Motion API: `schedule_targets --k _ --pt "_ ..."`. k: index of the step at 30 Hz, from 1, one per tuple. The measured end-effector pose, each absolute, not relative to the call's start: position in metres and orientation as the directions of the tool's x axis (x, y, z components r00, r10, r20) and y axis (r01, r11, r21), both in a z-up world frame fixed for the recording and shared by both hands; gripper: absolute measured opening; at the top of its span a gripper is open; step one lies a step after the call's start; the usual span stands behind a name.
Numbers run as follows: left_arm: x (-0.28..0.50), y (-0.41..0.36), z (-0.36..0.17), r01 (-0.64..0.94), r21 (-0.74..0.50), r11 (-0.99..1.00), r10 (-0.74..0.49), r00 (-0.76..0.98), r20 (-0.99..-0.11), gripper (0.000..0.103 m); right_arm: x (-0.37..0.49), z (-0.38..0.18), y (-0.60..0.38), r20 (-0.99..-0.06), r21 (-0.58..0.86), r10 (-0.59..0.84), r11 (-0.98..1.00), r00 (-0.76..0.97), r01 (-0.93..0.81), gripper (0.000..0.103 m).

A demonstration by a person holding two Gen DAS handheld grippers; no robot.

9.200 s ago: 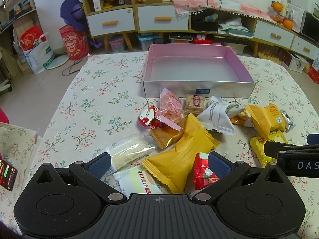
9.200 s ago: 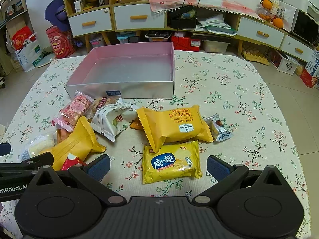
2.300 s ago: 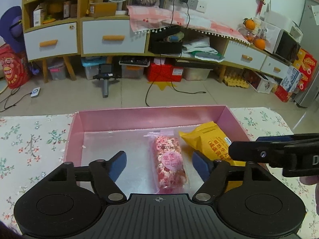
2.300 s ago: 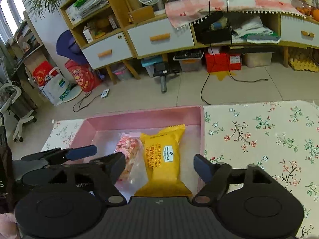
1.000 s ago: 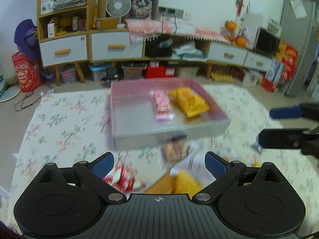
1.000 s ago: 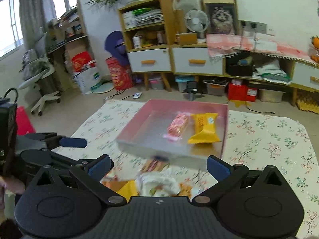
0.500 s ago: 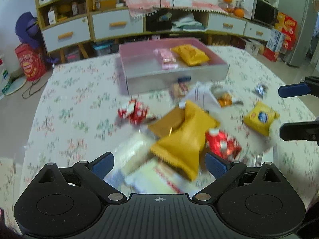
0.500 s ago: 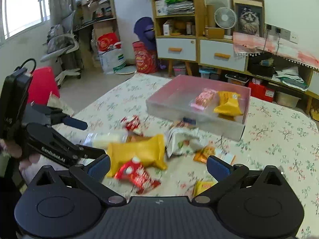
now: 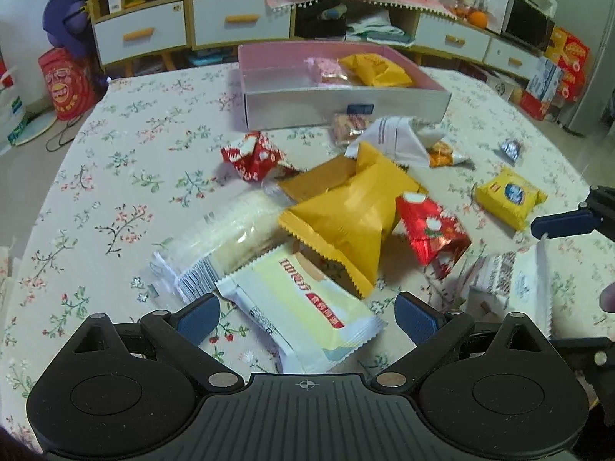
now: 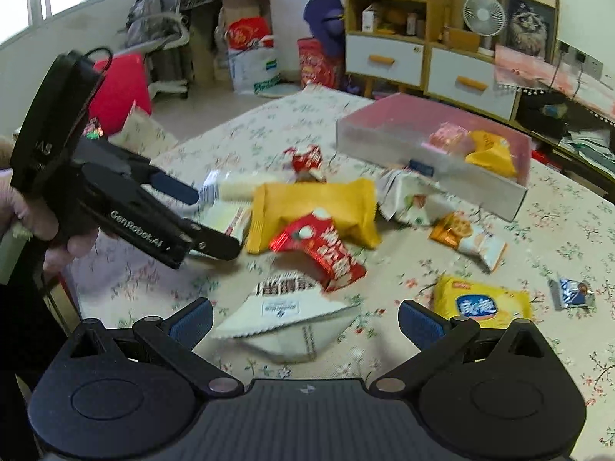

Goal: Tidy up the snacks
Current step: 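Grasp the white-and-yellow cake packet with the left tool while the right tool approaches the white paper snack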

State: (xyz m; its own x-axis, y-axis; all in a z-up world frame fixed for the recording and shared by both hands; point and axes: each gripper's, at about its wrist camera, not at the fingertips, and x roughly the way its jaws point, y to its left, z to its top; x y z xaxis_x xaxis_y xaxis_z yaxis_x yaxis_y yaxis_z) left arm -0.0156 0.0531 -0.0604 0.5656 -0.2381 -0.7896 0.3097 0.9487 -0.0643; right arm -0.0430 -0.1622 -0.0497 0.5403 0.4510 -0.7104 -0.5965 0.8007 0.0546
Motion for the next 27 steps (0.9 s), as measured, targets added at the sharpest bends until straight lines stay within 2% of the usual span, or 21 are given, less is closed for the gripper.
schedule_targets --k 3,12,16,21,27 --pt "-0.014 0.052 -0.066 0.305 -0.045 0.951 -0.218 0.564 -0.796 0.095 -0.042 -0.056 -0.159 -0.721 0.046 0.441 0.800 0.534 -0.598 0.077" --pt "-0.017 0.060 -0.067 0.306 0.034 0.951 -0.152 0.564 -0.811 0.073 -0.041 -0.068 -0.156 -0.737 0.004 0.403 0.806 0.543 -0.592 0.077" --pt "-0.019 0.067 -0.065 0.306 0.032 0.951 -0.155 0.565 -0.810 0.071 -0.039 -0.069 -0.155 -0.741 0.011 0.404 0.806 0.536 -0.592 0.077" --pt "-0.019 0.067 -0.064 0.324 -0.046 0.945 -0.234 0.570 -0.788 0.075 -0.038 -0.071 -0.152 -0.746 0.041 0.426 0.796 0.512 -0.603 0.077" --pt "-0.014 0.060 -0.071 0.324 -0.004 0.946 -0.208 0.598 -0.774 0.075 -0.039 -0.074 -0.147 -0.748 0.036 0.428 0.790 0.508 -0.612 0.075"
